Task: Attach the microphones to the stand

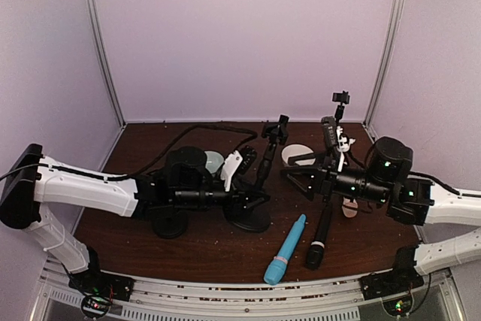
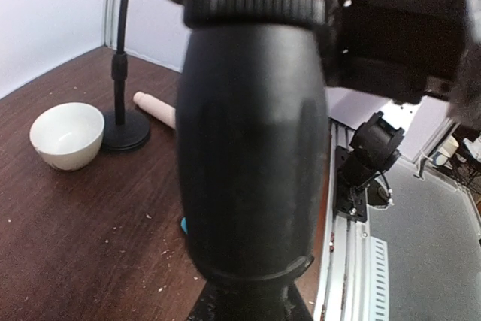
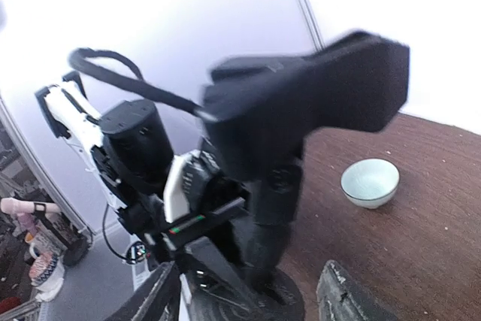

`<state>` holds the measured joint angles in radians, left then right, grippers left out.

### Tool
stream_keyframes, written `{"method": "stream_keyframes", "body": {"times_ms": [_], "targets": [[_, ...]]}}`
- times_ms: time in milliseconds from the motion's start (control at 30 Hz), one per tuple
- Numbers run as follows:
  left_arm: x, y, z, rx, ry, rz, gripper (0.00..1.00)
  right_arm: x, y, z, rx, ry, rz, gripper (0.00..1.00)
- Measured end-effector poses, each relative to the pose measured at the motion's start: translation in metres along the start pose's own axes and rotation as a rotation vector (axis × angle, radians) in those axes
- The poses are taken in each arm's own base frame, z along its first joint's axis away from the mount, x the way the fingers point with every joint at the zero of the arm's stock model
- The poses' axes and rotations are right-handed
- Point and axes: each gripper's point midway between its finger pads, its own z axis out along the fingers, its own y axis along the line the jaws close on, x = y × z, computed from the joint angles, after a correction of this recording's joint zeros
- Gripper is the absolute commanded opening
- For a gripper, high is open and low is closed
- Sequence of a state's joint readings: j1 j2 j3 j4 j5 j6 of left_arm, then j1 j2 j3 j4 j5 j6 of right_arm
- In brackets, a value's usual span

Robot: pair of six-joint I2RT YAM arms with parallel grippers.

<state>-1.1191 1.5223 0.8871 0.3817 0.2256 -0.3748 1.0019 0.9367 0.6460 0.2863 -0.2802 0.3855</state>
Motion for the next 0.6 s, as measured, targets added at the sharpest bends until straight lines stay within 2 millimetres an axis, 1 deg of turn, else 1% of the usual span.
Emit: {"method": "stream_keyframes", "body": {"times_ms": [100, 233, 300, 467, 533, 600], "targets": [[-0.002, -0.012, 0.0, 0.066, -0.005, 0.004, 0.0, 0.014, -0.01, 0.008, 0.026, 0.044, -0.018, 0.62], [-0.001, -0.021, -0.001, 0.118, 0.003, 0.006, 0.0, 0.023, -0.013, 0.013, 0.025, 0.078, -0.035, 0.58], [0.0, -0.024, -0.002, 0.137, 0.008, 0.006, 0.0, 0.024, -0.012, 0.014, 0.017, 0.08, -0.043, 0.56], [0.001, -0.029, -0.002, 0.164, 0.018, 0.006, 0.0, 0.016, -0.006, 0.014, -0.014, 0.049, -0.057, 0.51], [0.001, -0.031, -0.002, 0.174, 0.023, 0.006, 0.0, 0.015, -0.004, 0.015, -0.025, 0.045, -0.058, 0.47], [-0.001, -0.032, -0.001, 0.181, 0.024, 0.006, 0.0, 0.016, -0.003, 0.018, -0.037, 0.047, -0.055, 0.41]]}}
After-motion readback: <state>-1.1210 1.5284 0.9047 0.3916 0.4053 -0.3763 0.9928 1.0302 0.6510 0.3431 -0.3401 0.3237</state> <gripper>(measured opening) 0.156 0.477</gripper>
